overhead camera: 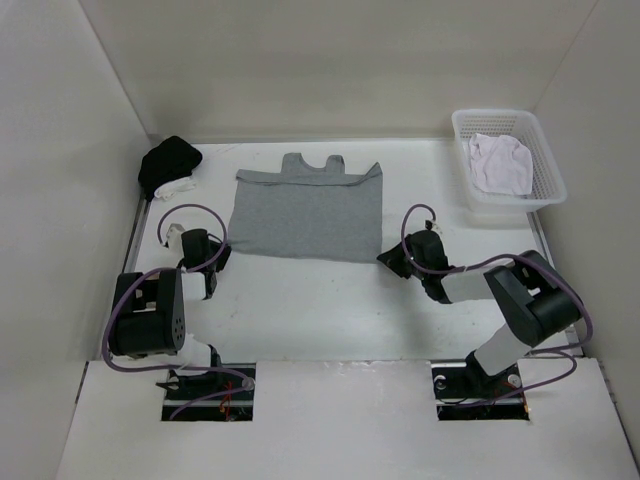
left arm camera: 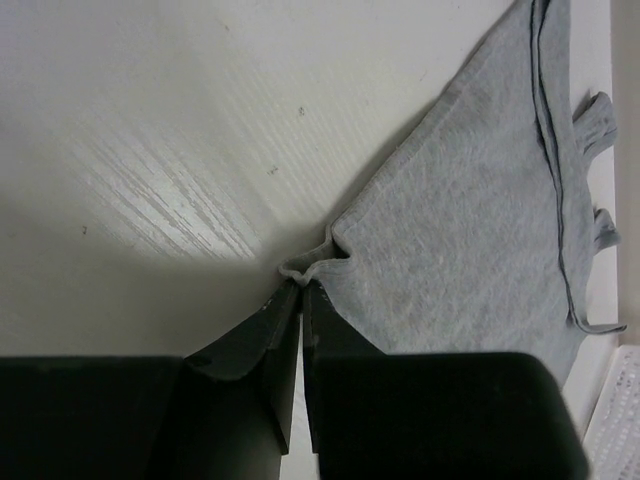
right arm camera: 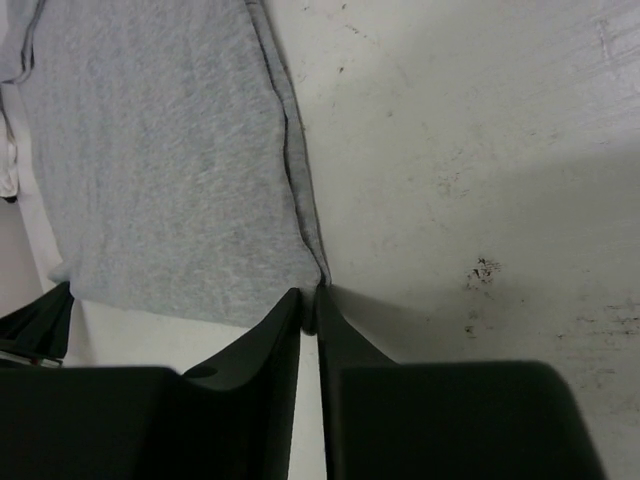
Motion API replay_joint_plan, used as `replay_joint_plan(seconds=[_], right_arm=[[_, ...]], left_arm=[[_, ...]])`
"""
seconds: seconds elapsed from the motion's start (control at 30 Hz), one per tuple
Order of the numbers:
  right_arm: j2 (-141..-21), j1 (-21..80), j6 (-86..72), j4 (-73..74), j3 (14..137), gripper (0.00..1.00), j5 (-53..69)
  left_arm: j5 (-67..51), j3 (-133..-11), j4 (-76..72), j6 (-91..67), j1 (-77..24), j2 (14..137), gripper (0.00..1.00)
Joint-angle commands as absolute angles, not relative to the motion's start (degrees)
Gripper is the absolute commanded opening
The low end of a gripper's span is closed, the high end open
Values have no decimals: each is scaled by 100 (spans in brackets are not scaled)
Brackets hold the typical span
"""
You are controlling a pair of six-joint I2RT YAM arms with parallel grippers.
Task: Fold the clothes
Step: Fold the tank top
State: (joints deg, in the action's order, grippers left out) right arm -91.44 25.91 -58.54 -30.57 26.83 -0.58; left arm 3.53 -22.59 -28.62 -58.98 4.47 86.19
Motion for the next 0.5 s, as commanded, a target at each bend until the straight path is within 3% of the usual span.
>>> replay_joint_plan(seconds=[0.0, 0.23, 0.47], right_arm=[[-9255, 2553, -5985, -3340, 2777, 12, -132], [-9194, 2571, -5880, -3375, 2751, 1, -149], [-7983, 2588, -5433, -3078, 2391, 0, -219]], left_arm=[[439, -2347, -3006, -5889, 444, 8728, 3], [457, -2277, -3050, -5783, 400, 8237, 0], [326, -2092, -2515, -5748, 444, 6797, 0]])
